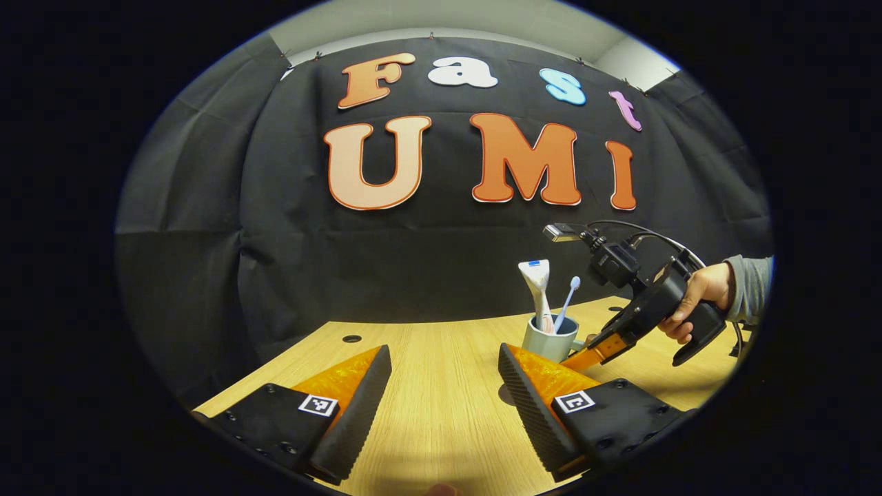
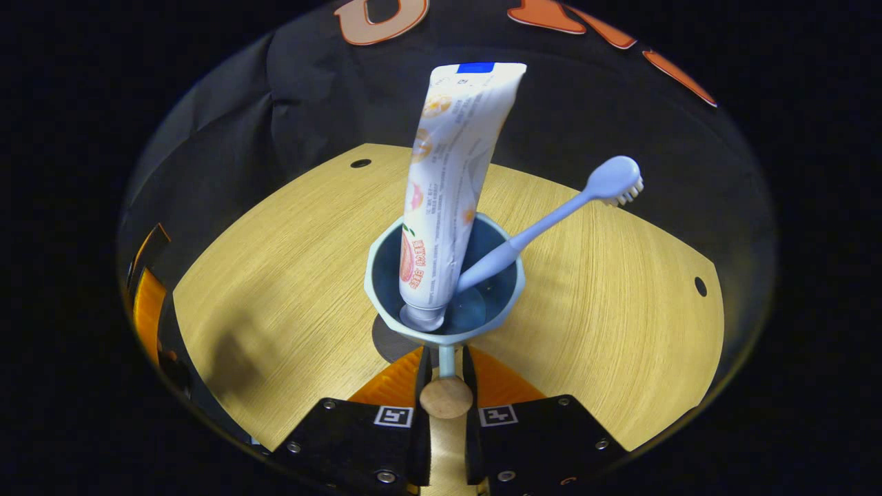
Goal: Put the toothbrush and toothpaste on the desktop into the cup, then pick up the cup and place it on the coaster on the desktop.
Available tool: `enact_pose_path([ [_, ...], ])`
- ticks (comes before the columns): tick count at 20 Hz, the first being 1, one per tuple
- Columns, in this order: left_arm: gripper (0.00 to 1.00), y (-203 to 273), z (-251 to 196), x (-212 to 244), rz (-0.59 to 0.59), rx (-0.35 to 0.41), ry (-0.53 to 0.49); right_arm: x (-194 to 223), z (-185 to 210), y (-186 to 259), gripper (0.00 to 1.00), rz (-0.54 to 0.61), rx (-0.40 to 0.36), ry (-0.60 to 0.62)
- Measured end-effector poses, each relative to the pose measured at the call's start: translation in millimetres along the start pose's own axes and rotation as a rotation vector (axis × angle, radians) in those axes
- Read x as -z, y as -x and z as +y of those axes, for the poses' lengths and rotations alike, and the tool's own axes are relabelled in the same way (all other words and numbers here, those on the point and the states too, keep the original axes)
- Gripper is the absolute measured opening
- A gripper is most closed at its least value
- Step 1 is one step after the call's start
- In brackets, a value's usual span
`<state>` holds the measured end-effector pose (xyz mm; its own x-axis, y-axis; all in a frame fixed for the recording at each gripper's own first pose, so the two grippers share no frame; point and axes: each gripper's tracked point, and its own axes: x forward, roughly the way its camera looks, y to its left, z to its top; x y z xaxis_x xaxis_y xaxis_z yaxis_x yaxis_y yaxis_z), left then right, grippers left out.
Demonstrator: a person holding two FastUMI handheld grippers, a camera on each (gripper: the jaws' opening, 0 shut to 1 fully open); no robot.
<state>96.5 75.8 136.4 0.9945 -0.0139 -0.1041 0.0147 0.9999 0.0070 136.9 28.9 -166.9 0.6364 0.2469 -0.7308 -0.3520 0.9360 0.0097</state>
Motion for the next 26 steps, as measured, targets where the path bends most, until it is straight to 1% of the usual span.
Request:
enact_pose_path([
  [5, 0.99, 1.9, 9.7, 7.3, 0.008, -0.016, 0.006, -1.5, -0.6, -1.7, 0.2, 0.038, -0.032, 0.051],
  [7, 0.98, 2.2, 9.7, 10.3, 0.017, -0.018, 0.004, -4.7, -3.3, -5.3, 0.2, 0.064, -0.028, 0.077],
  [9, 0.99, 1.9, 9.4, 12.4, 0.019, -0.02, 0.003, -1.5, -2.1, -5.0, 0.2, 0.084, -0.028, 0.081],
  [11, 0.99, 3.8, 10.9, 14.3, 0.022, -0.023, 0.004, -0.1, -1.7, -5.6, 0.2, 0.081, -0.043, 0.072],
  [12, 0.99, 5.0, 13.0, 17.0, 0.025, -0.026, 0.004, -1.8, -1.9, -3.6, 0.24, 0.074, -0.054, 0.067],
  [15, 0.98, 5.1, 13.0, 17.0, 0.028, -0.031, 0.011, -9.9, -2.1, -7.0, 0.3, 0.005, -0.082, 0.064],
  [16, 0.98, 3.7, 13.7, 17.1, 0.028, -0.034, 0.011, -11.8, -3.8, -8.0, 0.38, -0.018, -0.09, 0.067],
  [17, 0.98, 2.3, 12.6, 16.0, 0.028, -0.035, 0.013, -12.8, -5.8, -8.7, 0.41, -0.04, -0.094, 0.069],
  [18, 0.98, 3.1, 11.8, 15.8, 0.025, -0.035, 0.015, -12.4, -7.5, -10.5, 0.48, -0.061, -0.097, 0.07],
  [19, 0.98, 3.9, 10.6, 14.9, 0.023, -0.033, 0.017, -15.3, -7.6, -10.3, 0.51, -0.084, -0.099, 0.069],
  [20, 0.98, 4.3, 10.0, 13.3, 0.021, -0.031, 0.017, -18.9, -8.8, -10.2, 0.5, -0.109, -0.102, 0.068],
  [21, 0.98, 4.9, 8.6, 10.9, 0.017, -0.03, 0.016, -20.7, -10.2, -10.0, 0.57, -0.135, -0.1, 0.065],
  [23, 1.0, 7.0, 1.9, 7.5, 0.011, -0.025, 0.015, -27.7, -13.6, -8.4, 0.63, -0.2, -0.091, 0.056],
  [26, 0.98, 3.6, -12.6, -3.9, -0.007, -0.011, 0.017, -34.8, -21.0, -7.9, 0.72, -0.309, -0.055, 0.046],
])
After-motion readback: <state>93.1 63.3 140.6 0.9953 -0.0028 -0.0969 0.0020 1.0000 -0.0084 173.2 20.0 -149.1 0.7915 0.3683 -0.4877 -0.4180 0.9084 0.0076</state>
